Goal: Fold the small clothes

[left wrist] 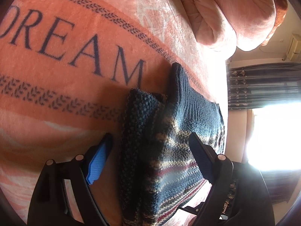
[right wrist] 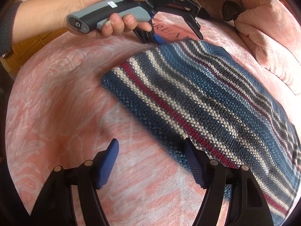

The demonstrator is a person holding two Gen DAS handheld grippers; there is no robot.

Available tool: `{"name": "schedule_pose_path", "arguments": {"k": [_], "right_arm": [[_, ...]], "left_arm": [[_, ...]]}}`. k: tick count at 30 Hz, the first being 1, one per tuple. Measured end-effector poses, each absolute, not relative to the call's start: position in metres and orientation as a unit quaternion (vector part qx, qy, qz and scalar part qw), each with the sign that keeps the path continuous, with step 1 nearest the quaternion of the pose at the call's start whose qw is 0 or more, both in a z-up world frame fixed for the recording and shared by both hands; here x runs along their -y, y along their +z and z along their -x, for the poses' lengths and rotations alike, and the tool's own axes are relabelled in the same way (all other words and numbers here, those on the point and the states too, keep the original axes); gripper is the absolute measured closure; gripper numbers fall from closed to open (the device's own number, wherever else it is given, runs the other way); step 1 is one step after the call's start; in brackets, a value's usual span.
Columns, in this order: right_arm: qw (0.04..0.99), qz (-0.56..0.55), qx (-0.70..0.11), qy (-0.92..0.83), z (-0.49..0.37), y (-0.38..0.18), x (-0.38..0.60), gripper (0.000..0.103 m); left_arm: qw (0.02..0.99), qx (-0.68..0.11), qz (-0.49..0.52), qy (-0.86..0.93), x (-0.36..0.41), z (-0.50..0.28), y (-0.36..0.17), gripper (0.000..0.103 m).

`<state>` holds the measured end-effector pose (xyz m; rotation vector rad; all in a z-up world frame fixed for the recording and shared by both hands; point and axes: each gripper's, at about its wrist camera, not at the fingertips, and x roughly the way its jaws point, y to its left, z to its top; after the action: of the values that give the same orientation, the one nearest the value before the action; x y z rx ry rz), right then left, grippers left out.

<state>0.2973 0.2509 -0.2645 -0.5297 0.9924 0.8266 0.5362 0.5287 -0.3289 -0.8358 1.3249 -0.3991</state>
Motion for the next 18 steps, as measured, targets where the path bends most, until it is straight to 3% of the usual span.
{"name": "schedule_pose_path", "arguments": {"k": [18], "right_arm": [[0.774,0.277,-0.429,0.374,-0.297,-0.273,-0.278,0.031]], "left_arm": [[0.693,-0.597,0.355,-0.193,-0.521,-0.548,-0.33,0.021]]}}
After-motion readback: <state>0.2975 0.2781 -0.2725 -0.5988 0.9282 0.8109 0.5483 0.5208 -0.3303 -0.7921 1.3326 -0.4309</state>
